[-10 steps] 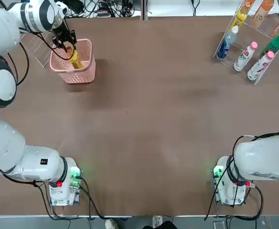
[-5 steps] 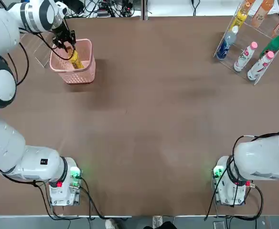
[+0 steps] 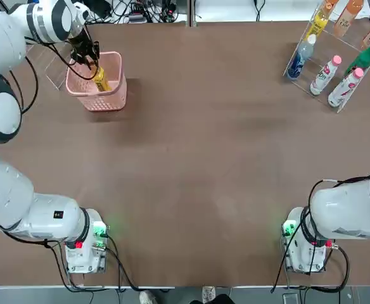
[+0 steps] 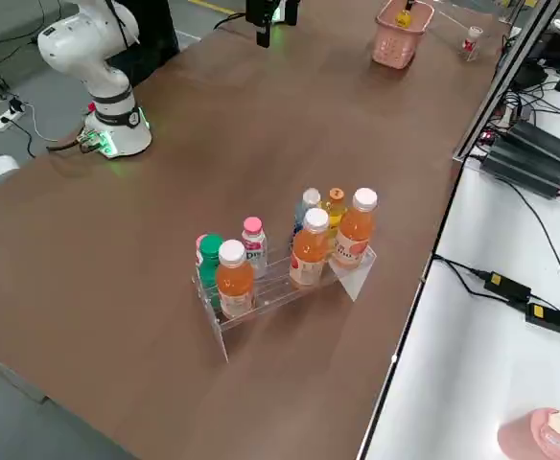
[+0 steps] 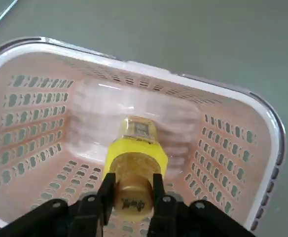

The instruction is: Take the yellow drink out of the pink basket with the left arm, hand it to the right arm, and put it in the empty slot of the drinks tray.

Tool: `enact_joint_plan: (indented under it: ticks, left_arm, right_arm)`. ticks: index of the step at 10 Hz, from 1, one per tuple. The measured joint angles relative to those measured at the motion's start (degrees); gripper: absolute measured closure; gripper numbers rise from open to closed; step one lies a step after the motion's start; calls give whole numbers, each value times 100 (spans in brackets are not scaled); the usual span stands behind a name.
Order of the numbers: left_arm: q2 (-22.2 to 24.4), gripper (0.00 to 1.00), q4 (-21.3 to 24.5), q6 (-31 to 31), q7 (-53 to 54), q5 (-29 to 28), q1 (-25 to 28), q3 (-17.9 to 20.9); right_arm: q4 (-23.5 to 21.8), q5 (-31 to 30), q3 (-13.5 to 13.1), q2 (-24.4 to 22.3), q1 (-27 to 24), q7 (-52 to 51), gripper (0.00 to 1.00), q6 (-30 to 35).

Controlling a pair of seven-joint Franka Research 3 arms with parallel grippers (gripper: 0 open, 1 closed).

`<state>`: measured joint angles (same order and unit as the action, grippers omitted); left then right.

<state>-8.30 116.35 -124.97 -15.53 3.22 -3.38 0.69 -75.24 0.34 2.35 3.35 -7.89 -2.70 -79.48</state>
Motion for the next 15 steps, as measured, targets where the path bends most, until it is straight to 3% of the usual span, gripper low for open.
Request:
enact_joint_plan:
  ticks: [9, 13, 15]
  left_arm:
    - [9, 66, -39, -9, 34, -4, 1, -7]
    - [103, 66, -355, -27, 34, -4, 1, -8]
    - [132, 66, -690, 328, 38, -4, 1, -8]
  right_arm:
    - [0, 0, 0, 0, 0, 0, 1, 0]
    - [0, 0, 0, 0, 0, 0, 1, 0]
    - [0, 0, 0, 0, 0, 0, 1, 0]
